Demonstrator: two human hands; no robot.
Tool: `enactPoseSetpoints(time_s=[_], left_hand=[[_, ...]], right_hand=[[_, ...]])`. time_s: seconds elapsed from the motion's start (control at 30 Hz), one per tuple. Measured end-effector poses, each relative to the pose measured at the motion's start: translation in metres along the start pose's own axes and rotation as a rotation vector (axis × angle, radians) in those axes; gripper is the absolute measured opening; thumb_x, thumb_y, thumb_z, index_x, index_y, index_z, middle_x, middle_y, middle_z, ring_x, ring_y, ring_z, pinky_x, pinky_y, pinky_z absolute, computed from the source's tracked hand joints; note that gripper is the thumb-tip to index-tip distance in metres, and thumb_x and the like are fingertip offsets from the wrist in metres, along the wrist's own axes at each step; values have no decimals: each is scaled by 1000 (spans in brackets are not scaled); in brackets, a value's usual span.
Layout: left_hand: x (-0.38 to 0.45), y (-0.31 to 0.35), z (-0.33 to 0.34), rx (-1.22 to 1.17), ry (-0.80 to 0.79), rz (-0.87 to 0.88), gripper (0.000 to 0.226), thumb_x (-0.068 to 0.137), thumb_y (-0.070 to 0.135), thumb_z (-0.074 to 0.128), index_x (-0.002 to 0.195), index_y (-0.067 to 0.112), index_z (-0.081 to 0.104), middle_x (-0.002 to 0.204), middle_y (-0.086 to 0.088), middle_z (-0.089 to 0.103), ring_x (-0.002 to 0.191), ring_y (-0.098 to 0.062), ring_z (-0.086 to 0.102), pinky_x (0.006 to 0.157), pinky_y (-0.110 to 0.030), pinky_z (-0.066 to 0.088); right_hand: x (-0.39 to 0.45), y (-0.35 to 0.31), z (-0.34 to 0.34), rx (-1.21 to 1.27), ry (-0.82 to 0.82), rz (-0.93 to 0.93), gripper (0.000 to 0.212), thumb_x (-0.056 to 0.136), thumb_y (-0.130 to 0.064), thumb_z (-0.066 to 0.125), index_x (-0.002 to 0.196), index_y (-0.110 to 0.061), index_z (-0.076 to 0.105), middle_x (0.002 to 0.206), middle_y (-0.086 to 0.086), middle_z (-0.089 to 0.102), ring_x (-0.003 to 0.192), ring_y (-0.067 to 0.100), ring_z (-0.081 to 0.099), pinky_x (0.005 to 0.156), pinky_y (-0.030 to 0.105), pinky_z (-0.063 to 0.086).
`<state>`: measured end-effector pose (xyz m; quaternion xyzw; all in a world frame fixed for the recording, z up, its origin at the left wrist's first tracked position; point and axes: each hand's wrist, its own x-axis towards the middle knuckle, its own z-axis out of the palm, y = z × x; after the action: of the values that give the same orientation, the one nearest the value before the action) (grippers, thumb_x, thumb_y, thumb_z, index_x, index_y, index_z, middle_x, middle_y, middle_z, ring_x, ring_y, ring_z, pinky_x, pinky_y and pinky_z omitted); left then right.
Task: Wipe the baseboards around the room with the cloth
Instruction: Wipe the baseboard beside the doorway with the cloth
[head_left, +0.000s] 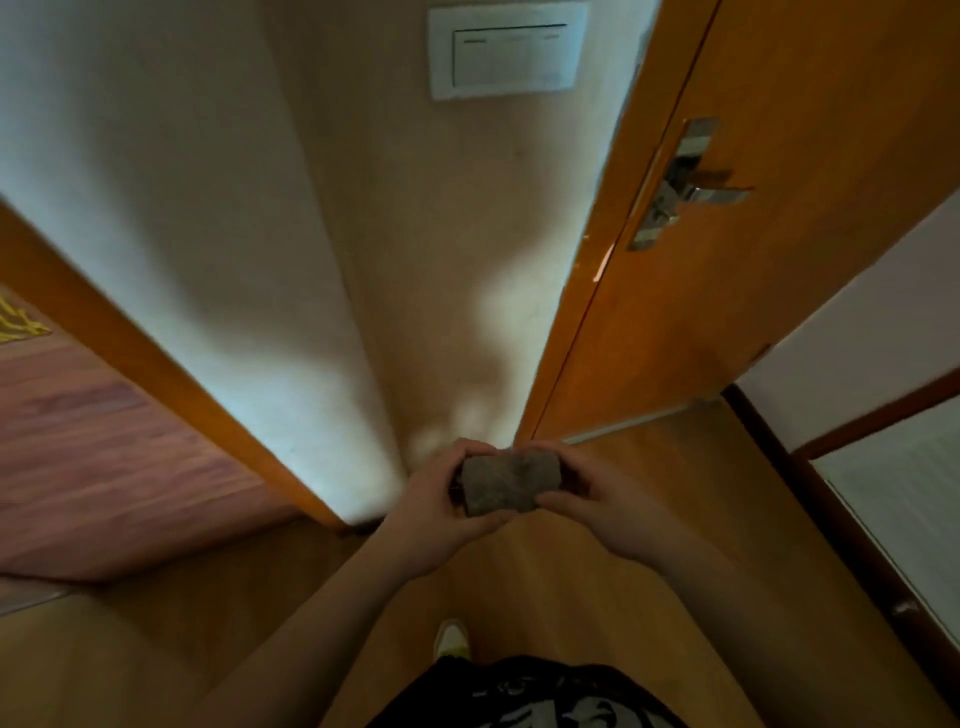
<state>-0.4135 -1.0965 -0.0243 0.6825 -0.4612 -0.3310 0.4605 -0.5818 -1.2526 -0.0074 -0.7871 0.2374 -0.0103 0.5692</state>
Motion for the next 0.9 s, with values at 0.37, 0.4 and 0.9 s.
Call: enactPoseSetpoints(time_s=[0.37,0.4,0.9], left_hand=[[38,14,41,-27,386,-202,48,74,33,87,107,48,56,107,23,62,101,-1,63,77,-13,50],[42,18,53,-27,438,-221,50,73,32,88,109,48,56,108,22,62,103,-2,63,78,-13,50],[-27,53,165,-31,1228,-494,54,70,46,84,116,44,55,112,19,67,101,-4,67,77,-22,57]], right_hand=[[97,30,-71,-82,-371,-209,51,95,-21,66,127,-58,49,125,-30,59,119,-6,54,97,18,48],[102,34,-81,-96,-403,-227,53,95,-22,66,124,-62,48,125,-31,58,119,-6,54,98,19,48],[151,15,-72,-358,-814,-474,44,94,-54,52,136,-50,42,130,-23,58,111,-5,57,83,-1,40]])
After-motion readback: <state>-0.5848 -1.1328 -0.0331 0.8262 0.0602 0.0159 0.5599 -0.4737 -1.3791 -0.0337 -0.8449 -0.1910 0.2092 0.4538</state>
